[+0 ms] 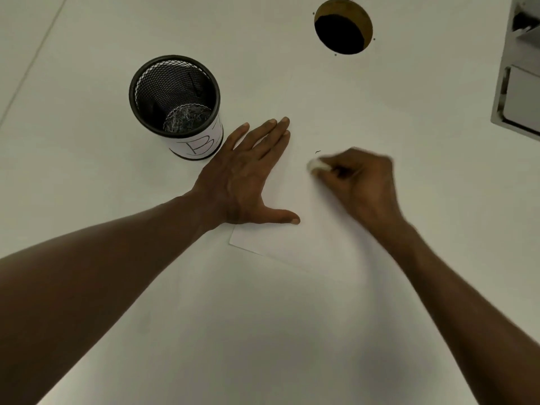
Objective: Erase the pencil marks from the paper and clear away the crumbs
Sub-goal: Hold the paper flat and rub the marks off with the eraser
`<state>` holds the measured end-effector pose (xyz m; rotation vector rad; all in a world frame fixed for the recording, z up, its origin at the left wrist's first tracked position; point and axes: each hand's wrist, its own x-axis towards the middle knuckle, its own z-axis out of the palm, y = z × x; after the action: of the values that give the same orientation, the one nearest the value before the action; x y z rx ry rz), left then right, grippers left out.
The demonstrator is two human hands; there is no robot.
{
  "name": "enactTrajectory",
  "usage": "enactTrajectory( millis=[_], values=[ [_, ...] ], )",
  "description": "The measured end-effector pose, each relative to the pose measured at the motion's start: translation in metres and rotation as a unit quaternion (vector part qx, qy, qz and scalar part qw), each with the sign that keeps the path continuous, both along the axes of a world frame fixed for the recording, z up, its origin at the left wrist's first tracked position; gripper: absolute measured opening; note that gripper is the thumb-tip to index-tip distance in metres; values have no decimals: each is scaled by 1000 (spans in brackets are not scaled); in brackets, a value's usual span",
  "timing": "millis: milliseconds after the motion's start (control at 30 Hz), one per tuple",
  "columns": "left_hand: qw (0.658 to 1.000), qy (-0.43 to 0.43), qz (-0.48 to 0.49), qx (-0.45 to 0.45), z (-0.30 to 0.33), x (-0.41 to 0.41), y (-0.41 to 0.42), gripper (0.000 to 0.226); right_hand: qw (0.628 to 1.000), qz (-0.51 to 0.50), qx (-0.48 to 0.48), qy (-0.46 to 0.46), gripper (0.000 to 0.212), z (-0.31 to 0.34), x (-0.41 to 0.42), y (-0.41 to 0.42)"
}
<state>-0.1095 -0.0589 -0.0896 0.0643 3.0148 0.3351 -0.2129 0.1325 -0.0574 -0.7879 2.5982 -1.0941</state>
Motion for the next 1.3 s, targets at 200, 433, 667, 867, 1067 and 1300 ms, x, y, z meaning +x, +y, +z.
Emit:
enactTrajectory(
  millis=[200,433,667,867,1067,1300],
  values=[
    [1000,4,0,6,-1,-1,0,133,994,105,20,19,10,0,34,-9],
    [1000,-5,3,6,-1,-1,1,132,999,32,-2,38,10,-3,-1,-31],
    [1000,-11,6,8,-2,-3,0,133,997,-68,15,24,25,0,-42,-14],
    [1000,-12,12,13,-2,-1,1,132,1000,3,13,18,24,0,-32,-30],
    [1000,-2,15,16,-3,0,1,131,994,-107,33,-5,36,-3,-43,-20],
    [999,36,21,35,-7,0,3,121,934,-266,-95,-218,10,25,-2,19]
  ],
)
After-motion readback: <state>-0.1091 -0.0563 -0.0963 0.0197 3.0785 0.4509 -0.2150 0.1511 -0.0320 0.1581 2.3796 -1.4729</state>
